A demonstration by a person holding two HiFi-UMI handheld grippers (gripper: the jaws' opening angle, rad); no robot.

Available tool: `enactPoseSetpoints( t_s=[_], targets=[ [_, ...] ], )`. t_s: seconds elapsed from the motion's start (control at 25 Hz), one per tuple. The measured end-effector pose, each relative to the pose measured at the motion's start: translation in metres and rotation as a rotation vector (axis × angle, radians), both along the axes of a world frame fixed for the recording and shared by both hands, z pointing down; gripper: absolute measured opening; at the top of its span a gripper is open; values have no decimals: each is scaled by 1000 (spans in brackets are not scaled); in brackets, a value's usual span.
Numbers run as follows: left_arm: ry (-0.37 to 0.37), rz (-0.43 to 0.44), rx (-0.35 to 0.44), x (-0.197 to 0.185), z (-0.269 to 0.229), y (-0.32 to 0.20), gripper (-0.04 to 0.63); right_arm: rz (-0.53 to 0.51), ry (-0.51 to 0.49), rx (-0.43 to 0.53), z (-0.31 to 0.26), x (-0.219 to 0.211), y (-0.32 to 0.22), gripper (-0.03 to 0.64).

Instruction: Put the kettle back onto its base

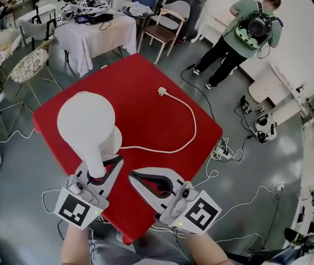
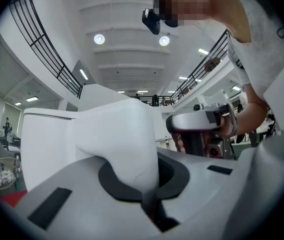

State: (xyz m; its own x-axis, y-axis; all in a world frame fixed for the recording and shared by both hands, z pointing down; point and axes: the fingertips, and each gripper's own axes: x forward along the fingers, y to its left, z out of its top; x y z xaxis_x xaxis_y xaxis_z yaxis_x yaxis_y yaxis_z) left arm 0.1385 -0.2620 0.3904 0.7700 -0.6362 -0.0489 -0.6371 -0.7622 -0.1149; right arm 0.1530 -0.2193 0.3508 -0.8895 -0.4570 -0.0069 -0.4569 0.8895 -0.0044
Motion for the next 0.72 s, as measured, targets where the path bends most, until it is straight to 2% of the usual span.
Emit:
enactPoseSetpoints(
  t_s=[0.24,0.72],
  targets=[
    [3,6,-7,8,23,-19,6,-9,25,-15,18,1,-5,8],
    [35,25,-2,21,24,-45,6,6,50,-25,29,9,-6,8]
  ],
)
